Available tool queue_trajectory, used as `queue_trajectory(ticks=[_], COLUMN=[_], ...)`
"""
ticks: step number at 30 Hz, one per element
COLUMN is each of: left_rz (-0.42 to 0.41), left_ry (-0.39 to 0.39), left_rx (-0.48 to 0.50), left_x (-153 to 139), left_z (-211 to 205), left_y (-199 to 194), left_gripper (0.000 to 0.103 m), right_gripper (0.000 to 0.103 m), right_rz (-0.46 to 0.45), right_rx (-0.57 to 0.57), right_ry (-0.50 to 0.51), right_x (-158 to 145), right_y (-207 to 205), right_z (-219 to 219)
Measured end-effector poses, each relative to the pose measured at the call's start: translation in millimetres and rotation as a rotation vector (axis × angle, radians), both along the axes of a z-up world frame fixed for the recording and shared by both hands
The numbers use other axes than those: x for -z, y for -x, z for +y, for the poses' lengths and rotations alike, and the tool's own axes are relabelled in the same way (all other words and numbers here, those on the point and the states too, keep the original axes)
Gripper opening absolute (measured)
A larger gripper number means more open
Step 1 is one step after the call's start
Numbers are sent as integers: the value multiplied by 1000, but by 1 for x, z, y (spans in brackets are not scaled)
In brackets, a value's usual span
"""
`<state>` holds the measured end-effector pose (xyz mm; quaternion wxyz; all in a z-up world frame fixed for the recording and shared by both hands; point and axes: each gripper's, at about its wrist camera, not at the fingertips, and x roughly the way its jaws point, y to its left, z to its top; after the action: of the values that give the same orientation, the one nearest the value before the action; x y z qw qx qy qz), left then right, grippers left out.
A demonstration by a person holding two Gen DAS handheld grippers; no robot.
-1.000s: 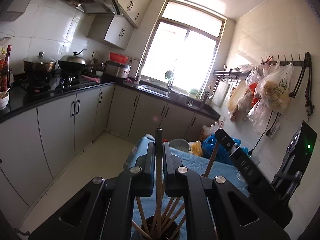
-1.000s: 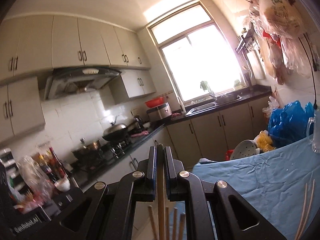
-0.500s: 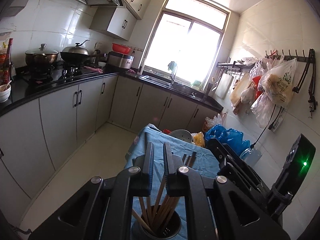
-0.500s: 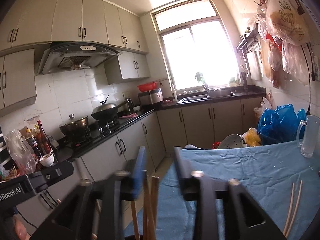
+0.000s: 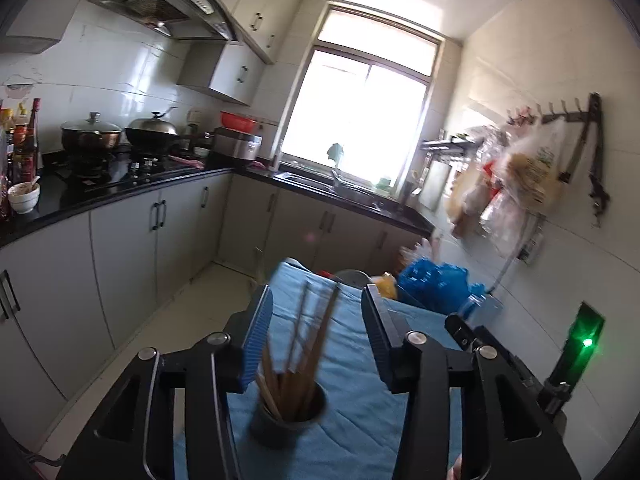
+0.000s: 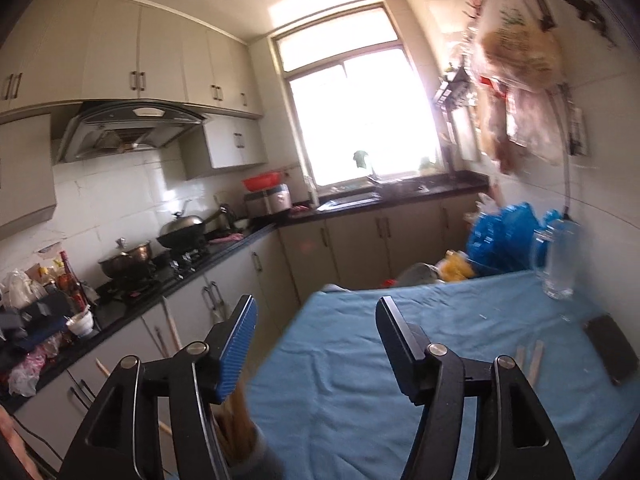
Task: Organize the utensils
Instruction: 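Move back to the last chopsticks and close the left tool on one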
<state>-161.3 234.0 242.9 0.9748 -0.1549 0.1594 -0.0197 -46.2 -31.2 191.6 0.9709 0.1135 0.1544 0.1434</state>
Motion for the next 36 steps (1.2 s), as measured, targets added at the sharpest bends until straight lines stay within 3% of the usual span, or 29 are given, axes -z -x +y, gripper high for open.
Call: queue_trajectory(ticks=[5, 9, 15, 20, 25, 30, 36], left_rz=[32, 108, 254, 392, 505, 563, 592], left_ry=[-30, -31, -109, -177, -170, -157, -233], left_rx=[77, 165, 290, 354, 395, 448, 485], left_x=[11, 29, 70, 113, 147, 172, 198], left_z=[-42, -79, -148, -201, -243, -285, -333], left_y=[7, -4, -38, -79, -136, -195, -251], left_gripper=[51, 51, 51, 51, 50, 36, 35], right_gripper=[71, 71, 71, 71, 71, 71, 71], right_rz=[81, 193, 300, 345, 366, 372, 377], right_rx=[88, 186, 278, 293, 304, 314, 284], right_ry=[40, 37, 32, 13, -3, -76, -144], right_x=[32, 63, 100, 123, 140, 152, 163], right_y=[22, 31, 37, 27, 13, 2, -5], right_z=[-60, -120, -186, -219, -242, -262, -270])
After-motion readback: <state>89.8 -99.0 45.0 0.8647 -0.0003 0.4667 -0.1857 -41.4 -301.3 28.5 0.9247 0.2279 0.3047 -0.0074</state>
